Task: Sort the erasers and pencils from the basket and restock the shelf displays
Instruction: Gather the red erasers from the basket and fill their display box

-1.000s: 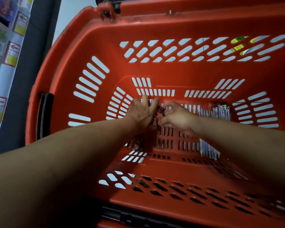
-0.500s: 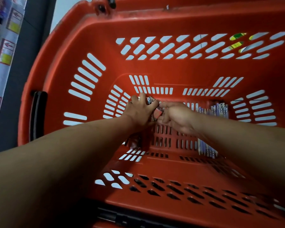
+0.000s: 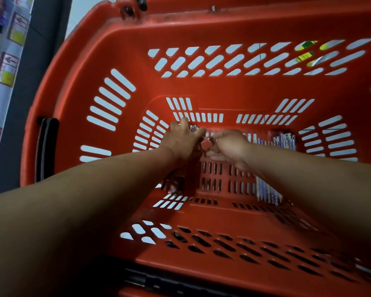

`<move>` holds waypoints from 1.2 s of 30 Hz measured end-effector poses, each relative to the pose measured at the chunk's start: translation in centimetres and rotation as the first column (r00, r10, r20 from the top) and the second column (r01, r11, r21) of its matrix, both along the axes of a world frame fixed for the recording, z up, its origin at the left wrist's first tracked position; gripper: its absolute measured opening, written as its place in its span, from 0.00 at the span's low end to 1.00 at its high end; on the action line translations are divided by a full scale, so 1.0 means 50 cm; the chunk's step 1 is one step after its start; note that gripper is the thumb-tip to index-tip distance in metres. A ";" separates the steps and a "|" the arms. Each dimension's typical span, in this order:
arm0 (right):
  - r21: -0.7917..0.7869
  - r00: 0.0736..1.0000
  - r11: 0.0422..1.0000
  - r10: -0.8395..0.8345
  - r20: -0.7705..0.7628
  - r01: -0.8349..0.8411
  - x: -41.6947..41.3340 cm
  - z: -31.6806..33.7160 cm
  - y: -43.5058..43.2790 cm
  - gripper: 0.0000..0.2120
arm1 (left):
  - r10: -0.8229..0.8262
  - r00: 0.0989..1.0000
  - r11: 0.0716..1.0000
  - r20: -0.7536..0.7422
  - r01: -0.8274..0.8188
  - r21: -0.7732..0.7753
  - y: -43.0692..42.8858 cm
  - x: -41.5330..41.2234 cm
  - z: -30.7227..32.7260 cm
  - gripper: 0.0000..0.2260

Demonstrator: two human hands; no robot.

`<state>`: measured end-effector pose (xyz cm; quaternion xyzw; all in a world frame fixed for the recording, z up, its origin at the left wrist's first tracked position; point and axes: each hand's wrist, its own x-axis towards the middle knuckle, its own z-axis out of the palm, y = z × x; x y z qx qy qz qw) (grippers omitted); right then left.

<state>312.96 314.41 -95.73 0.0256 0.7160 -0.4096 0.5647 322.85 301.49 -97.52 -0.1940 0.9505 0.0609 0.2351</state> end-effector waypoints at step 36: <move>0.488 0.083 0.478 0.772 -0.631 -0.730 -0.067 0.142 0.041 0.32 | -0.373 0.918 0.924 0.132 0.354 0.147 -0.064 -0.059 0.198 0.23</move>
